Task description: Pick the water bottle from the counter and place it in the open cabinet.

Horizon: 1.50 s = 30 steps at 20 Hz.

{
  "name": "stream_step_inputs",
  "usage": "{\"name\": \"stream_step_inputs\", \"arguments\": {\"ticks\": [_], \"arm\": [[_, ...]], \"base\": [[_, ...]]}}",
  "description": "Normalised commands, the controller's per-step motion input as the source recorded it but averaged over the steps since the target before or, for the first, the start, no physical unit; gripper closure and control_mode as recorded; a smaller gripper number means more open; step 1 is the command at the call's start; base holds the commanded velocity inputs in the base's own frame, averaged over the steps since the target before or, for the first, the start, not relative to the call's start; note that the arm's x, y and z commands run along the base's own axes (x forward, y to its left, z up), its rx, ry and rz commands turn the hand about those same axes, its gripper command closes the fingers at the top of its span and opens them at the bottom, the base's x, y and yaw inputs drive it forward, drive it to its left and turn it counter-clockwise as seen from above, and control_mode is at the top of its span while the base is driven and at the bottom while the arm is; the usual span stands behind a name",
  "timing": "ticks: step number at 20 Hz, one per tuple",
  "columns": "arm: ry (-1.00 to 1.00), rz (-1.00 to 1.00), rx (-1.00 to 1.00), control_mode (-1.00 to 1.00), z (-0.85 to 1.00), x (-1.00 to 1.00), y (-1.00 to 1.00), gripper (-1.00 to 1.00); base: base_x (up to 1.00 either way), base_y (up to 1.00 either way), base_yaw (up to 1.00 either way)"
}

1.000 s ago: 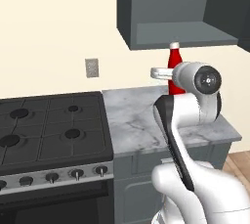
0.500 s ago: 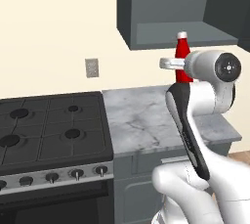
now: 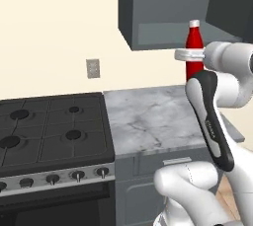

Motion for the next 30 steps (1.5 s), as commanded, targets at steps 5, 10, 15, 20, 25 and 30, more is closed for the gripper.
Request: {"name": "stream_step_inputs", "arguments": {"ticks": [5,10,15,20,25,30], "arm": [[-0.01,0.06,0.00,-1.00,0.31,0.00,-0.04,1.00],[0.00,0.01,0.00,-1.00,0.35,0.03,0.00,1.00],[0.00,0.02,0.00,-1.00,0.29,0.07,0.00,1.00],[-0.03,0.01,0.01,-1.00,0.03,0.03,0.00,1.00],[-0.14,0.03,0.01,-1.00,-0.07,0.05,-0.04,1.00],[-0.18,0.01,0.01,-1.00,-0.04,0.18,-0.01,1.00]], "base": [[0.00,0.00,0.00],[0.00,0.00,0.00],[0.00,0.00,0.00],[0.00,0.00,0.00],[0.00,0.00,0.00],[0.00,0.00,0.00]]}}
